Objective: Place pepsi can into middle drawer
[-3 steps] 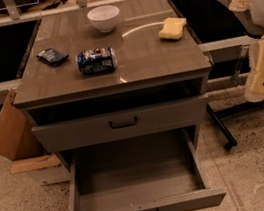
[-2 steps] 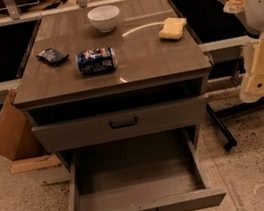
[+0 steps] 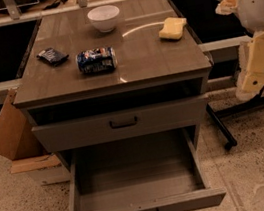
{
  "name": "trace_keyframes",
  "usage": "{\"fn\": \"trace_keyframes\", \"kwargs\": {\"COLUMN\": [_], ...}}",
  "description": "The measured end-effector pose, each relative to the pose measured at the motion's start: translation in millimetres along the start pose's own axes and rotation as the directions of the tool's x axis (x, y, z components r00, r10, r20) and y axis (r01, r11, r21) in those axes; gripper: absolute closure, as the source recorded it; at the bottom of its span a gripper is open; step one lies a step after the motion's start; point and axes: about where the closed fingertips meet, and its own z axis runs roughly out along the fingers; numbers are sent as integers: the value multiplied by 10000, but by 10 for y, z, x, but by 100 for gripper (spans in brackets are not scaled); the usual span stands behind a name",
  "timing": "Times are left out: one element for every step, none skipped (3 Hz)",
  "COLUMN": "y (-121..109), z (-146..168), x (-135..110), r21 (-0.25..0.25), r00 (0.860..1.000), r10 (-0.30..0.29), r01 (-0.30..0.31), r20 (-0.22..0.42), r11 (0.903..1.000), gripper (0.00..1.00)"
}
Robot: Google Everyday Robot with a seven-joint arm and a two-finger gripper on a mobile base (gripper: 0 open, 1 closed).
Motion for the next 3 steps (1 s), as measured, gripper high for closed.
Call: {"fn": "trace_keyframes", "kwargs": {"y": [-200,-388,-389], "z": [193,439,439], "x": [-80,-226,-226], "r21": [-306,-435,-435], "r00": [9972,9895,9896], "r10": [-638,-1139,-1138], "r01": [650,1181,1180], "r20": [386,884,885], "r11": [9974,9920,9921], "gripper": [0,0,0]}}
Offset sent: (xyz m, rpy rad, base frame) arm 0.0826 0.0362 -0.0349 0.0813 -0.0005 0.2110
